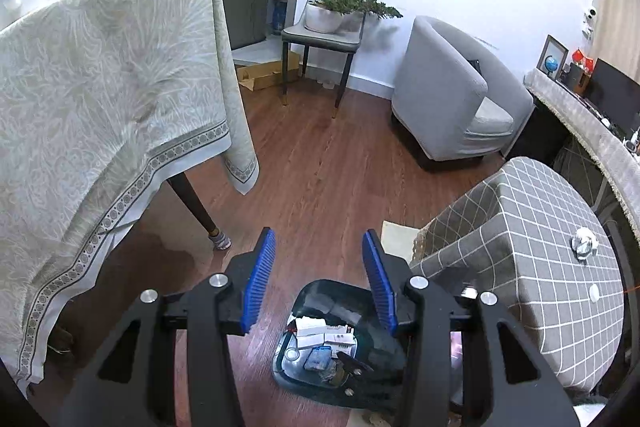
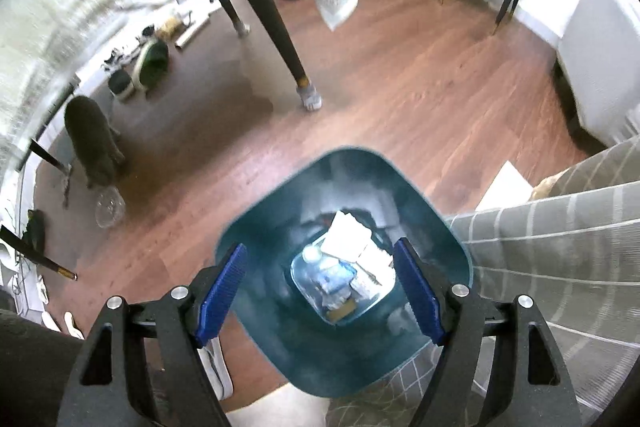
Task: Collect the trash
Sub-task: 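Open the right tool to release the blue-white tissue pack into the bin, then lift both open tools from the bin and move them over the table, then close the left tool on the crumpled white paper while the right tool grasps the clear lid, then carry the crumpled paper and clear lid over the teal bin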
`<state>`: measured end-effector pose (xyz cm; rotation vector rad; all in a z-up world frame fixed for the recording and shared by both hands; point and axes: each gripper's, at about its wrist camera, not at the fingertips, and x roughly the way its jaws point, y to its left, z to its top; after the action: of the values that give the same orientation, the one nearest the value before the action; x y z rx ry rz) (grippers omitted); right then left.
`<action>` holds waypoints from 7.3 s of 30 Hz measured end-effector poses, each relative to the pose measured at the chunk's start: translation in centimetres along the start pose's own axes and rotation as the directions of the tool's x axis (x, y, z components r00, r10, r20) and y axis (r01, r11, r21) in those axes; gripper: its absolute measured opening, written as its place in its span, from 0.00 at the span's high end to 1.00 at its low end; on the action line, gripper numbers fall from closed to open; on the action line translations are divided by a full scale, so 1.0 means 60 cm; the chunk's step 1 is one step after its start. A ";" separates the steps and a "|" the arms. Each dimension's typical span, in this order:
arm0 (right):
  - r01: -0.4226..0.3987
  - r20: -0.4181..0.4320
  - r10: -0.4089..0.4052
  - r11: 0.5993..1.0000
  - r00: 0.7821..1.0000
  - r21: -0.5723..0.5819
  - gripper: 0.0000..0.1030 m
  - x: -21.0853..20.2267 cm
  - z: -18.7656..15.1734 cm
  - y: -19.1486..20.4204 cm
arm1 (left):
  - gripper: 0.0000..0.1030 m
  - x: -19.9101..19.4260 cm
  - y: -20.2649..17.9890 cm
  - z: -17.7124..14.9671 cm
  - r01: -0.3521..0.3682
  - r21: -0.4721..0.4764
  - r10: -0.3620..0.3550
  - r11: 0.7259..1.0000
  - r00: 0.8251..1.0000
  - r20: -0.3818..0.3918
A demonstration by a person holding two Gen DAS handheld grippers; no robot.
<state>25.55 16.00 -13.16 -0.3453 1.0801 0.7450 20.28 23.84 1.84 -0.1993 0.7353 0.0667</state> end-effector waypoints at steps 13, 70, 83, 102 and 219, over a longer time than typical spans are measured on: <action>-0.025 0.238 0.029 0.999 0.971 -0.019 0.26 -0.165 -0.011 -0.007 | 0.44 0.006 -0.041 -0.009 -0.012 0.046 0.010 0.999 0.999 0.030; 0.190 0.253 -0.268 0.936 0.929 0.295 0.38 -0.383 -0.302 -0.360 | 0.12 0.069 -0.472 -0.071 0.237 0.339 -0.263 0.911 0.964 0.034; 0.193 0.213 -0.240 0.956 0.947 0.219 0.56 -0.387 -0.324 -0.362 | 0.12 0.103 -0.537 -0.072 0.270 0.375 -0.287 0.887 0.958 -0.011; 0.190 0.278 -0.291 0.922 0.915 0.338 0.71 -0.446 -0.350 -0.446 | 0.12 0.151 -0.624 -0.087 0.347 0.439 -0.318 0.829 0.937 -0.142; -0.001 0.257 -0.029 0.993 0.966 0.116 0.71 -0.165 0.022 -0.069 | 0.47 0.297 0.006 -0.256 0.045 0.025 -0.027 0.999 0.876 -0.482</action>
<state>26.72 10.09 -4.17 -0.1518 0.8680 0.6902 23.31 20.88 -21.31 -0.1975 1.2320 -0.0346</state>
